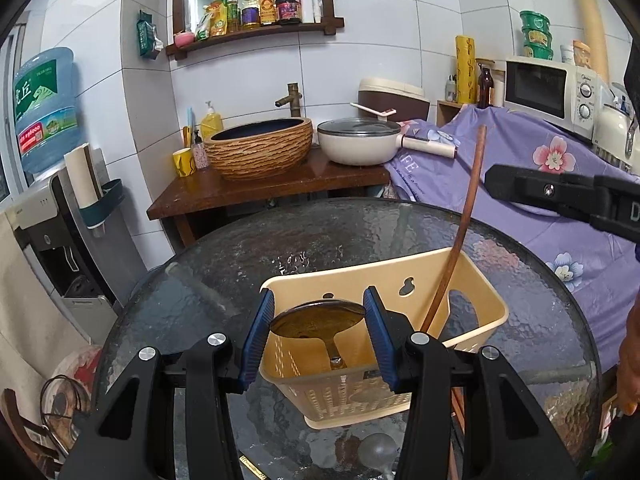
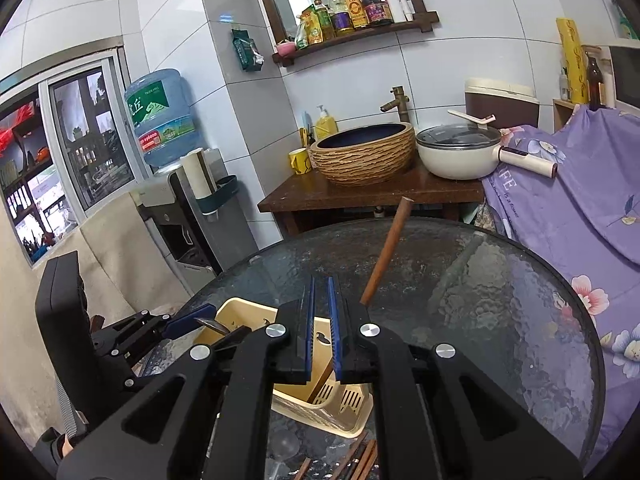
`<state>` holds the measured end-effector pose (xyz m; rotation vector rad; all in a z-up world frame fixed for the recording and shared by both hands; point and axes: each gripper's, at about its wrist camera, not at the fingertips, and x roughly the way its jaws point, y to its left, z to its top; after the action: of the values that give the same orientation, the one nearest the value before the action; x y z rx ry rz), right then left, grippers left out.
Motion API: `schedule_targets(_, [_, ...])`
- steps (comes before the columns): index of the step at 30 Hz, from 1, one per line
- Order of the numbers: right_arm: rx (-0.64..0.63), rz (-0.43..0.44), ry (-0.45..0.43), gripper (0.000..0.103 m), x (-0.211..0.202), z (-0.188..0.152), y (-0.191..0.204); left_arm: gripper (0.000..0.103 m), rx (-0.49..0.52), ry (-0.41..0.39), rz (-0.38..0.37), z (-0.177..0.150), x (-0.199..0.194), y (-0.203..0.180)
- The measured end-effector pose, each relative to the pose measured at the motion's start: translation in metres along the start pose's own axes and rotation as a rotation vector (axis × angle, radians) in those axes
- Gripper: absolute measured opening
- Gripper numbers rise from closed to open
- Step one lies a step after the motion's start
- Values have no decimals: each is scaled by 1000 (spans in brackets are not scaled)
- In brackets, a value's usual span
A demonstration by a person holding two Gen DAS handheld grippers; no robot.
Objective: Organize utensils
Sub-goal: 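Lower the spoon and chopstick into the holder and open both tools, then grasp the second metal spoon with the left tool while the right tool grasps another chopstick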
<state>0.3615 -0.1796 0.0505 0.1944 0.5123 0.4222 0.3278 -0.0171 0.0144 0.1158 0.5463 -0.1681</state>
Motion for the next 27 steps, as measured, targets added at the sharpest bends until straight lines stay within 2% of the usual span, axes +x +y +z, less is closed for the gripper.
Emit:
schedule_targets(1, [12, -2, -8, 27, -2, -2, -2, 49, -2, -14, -5, 0, -3, 0])
schedule_targets(2, [20, -7, -21, 52, -5, -3, -4, 57, -2, -27, -3, 0, -7, 0])
schedule_targets(3, [25, -19, -43, 61, -10, -4, -4, 67, -3, -39, 1, 0, -11, 0])
schedule_targets(4, [18, -33, -61, 63, -15, -5, -4, 71, -4, -58, 3, 0, -17, 0])
schedule_targets(9, [-41, -106, -97, 66, -39, -15, -2, 95, -12, -149, 45, -13, -54, -1])
schedule_targets(11, [-66, -128, -81, 71, -45, -26, -2, 96, -24, -167, 54, -26, -67, 0])
schedule_targets(16, [-106, -160, 11, 70, -46, -66, -5, 96, -93, -138, 106, -60, -83, 15])
schedule_targets(19, [-97, -179, 77, 71, -43, -93, -10, 96, -172, -93, 116, -84, -87, 26])
schedule_targets(22, [-86, -215, 153, 70, -37, -123, -15, 95, -190, -24, 134, -110, -85, 24])
schedule_targets(24, [-83, -220, 205, 67, -30, -140, -15, 95, -179, 15, 133, -125, -83, 21])
schedule_targets(27, [-79, -221, 286, 54, -19, -165, -15, 94, -182, 57, 139, -143, -80, 17])
